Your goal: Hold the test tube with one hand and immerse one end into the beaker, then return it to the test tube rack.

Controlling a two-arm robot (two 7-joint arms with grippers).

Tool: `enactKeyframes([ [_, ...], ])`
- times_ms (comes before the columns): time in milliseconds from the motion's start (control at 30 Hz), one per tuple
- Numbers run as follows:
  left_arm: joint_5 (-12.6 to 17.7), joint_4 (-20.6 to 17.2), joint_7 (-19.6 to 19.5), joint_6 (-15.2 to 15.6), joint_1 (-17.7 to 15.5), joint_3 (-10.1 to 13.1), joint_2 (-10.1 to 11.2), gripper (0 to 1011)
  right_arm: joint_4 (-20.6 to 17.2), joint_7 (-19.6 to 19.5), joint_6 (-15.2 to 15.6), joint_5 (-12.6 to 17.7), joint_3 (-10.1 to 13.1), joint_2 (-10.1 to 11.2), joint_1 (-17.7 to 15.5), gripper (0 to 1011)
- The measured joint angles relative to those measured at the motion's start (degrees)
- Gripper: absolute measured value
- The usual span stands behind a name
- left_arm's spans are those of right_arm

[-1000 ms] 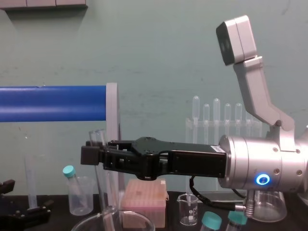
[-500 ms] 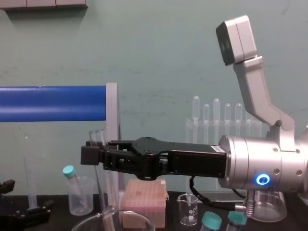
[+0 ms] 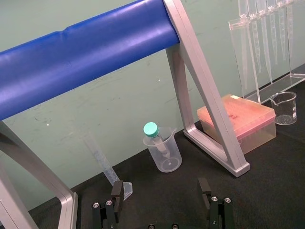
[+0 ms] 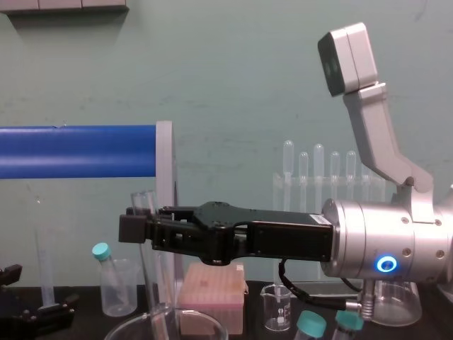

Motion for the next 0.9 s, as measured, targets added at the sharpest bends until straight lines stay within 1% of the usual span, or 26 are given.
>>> enactKeyframes([
  [900, 0.00, 0.00, 0.00, 0.00, 0.00, 0.00, 0.00, 1000, 0.00, 0.00, 0.00, 0.00, 0.00, 0.00, 0.00, 226],
])
